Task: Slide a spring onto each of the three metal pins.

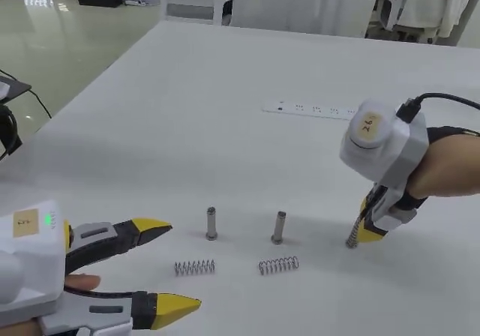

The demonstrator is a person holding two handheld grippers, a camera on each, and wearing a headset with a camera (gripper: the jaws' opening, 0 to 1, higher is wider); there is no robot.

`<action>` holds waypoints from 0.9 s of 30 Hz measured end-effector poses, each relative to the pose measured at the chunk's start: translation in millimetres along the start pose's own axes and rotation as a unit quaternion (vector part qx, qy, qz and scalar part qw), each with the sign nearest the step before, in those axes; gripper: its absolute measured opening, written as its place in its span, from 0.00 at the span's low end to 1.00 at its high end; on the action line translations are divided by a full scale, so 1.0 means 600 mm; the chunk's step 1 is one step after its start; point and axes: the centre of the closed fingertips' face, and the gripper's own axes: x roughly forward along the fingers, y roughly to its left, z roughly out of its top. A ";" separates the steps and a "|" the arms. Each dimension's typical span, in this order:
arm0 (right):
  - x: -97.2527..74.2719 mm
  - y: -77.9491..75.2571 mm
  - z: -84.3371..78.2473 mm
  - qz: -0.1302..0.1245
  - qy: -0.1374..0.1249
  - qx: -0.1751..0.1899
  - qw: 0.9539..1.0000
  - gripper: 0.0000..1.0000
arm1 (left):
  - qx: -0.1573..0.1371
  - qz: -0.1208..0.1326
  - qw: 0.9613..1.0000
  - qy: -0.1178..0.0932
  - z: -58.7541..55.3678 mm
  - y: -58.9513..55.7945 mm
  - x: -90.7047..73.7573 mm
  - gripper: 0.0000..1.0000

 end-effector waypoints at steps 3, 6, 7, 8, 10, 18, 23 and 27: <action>0.003 0.001 -0.002 0.001 0.002 0.002 1.000 0.09 | 0.000 0.000 1.000 0.001 -0.001 -0.001 0.000 0.56; 0.002 0.002 -0.001 0.004 -0.002 0.005 1.000 0.09 | 0.000 0.000 1.000 0.001 -0.001 -0.002 0.000 0.56; 0.002 0.002 -0.001 0.004 -0.002 0.004 1.000 0.09 | 0.000 0.000 1.000 0.001 -0.002 -0.002 0.000 0.56; 0.001 0.001 -0.001 0.004 -0.002 0.002 1.000 0.09 | 0.000 0.000 1.000 0.002 -0.002 -0.002 0.000 0.56; 0.002 0.001 0.000 0.005 -0.003 0.001 1.000 0.09 | 0.000 0.000 1.000 0.001 -0.002 -0.003 0.000 0.56; 0.002 0.002 -0.001 0.003 -0.008 -0.001 1.000 0.13 | 0.001 0.000 1.000 0.001 -0.001 -0.002 -0.001 0.56; 0.000 0.003 -0.001 -0.001 -0.013 -0.003 1.000 0.17 | 0.002 -0.002 1.000 0.003 -0.001 -0.003 0.000 0.56; -0.005 0.002 0.000 -0.007 -0.019 -0.004 1.000 0.19 | 0.003 -0.001 1.000 0.001 0.001 -0.002 0.001 0.55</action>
